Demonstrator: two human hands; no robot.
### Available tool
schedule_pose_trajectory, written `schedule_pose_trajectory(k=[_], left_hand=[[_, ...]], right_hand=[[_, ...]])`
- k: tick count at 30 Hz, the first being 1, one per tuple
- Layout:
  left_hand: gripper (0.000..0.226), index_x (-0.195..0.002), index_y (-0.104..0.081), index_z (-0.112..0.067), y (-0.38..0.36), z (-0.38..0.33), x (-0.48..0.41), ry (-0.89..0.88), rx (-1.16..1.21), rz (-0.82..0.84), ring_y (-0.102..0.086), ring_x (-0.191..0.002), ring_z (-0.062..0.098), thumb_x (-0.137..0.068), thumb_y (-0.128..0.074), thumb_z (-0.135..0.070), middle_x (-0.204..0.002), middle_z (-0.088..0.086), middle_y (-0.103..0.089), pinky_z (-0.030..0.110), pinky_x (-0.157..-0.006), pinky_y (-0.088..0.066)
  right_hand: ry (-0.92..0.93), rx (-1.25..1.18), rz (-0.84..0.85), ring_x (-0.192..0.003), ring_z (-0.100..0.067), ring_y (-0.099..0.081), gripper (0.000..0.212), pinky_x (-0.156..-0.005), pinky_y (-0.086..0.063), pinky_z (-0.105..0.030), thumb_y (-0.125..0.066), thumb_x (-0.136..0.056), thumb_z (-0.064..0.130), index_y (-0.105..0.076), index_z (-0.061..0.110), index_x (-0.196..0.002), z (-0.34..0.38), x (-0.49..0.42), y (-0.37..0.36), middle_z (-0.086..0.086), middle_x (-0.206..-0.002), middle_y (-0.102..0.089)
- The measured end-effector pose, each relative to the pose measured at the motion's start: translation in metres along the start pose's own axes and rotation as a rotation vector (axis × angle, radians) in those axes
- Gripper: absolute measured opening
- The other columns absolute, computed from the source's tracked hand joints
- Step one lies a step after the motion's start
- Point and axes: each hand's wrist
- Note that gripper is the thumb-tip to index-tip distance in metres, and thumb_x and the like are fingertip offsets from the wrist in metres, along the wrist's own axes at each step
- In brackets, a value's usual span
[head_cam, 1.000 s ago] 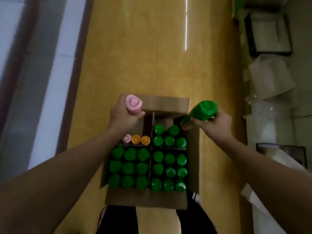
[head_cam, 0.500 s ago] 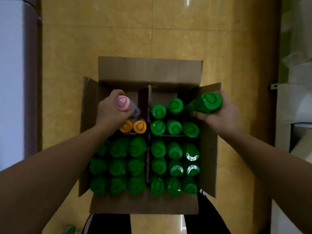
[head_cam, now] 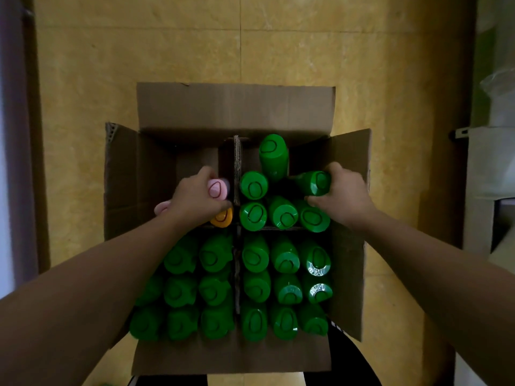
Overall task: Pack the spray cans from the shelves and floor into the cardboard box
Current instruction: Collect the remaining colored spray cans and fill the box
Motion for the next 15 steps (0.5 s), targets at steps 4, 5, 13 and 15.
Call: schedule_pose_trajectory(k=[4, 5, 13, 15], left_hand=[[0.052, -0.114, -0.057, -0.023, -0.008, 0.004, -0.005, 0.039, 0.061, 0.025, -0.063, -0.094, 0.022, -0.072, -0.085, -0.039, -0.103, 0.0, -0.065, 0.042, -0.084, -0.055], [0.051, -0.113, -0.056, -0.024, -0.008, 0.005, -0.006, 0.032, 0.064, 0.033, -0.062, -0.094, 0.023, -0.072, -0.085, -0.039, -0.103, 0.0, -0.065, 0.044, -0.084, -0.055], [0.085, -0.14, -0.045, -0.025, -0.013, 0.013, -0.007, 0.015, 0.098, 0.067, -0.054, -0.108, 0.024, -0.066, -0.08, -0.046, -0.123, 0.005, -0.053, 0.036, -0.087, -0.046], [0.081, -0.143, -0.044, -0.023, -0.014, 0.016, -0.007, 0.047, 0.118, 0.04, -0.052, -0.107, 0.021, -0.072, -0.083, -0.036, -0.122, 0.004, -0.053, 0.032, -0.085, -0.04]], right_hand=[[-0.008, 0.31, 0.123, -0.117, -0.032, -0.05, 0.085, -0.093, -0.048, -0.042, -0.084, -0.067, 0.062, -0.05, 0.01, -0.125, 0.026, -0.012, 0.013, -0.014, -0.125, -0.054], [0.012, 0.326, 0.137, -0.127, -0.035, -0.044, 0.1, -0.101, -0.045, -0.046, -0.084, -0.064, 0.066, -0.044, 0.01, -0.137, 0.035, -0.017, 0.016, -0.015, -0.134, -0.05], [0.353, 0.232, 0.112, -0.142, -0.039, -0.036, 0.108, -0.11, -0.041, -0.049, -0.077, -0.08, 0.012, -0.008, 0.041, -0.159, 0.104, -0.064, 0.005, -0.01, -0.165, -0.02], [0.389, 0.28, 0.102, -0.139, -0.038, -0.04, 0.103, -0.107, -0.044, -0.048, -0.074, -0.08, 0.006, -0.014, 0.034, -0.159, 0.108, -0.065, 0.001, -0.009, -0.164, -0.023]])
Point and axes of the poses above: each hand's wrist, its own x-axis away from the middle knuckle, its own y-axis out of the back of the hand, z = x × y
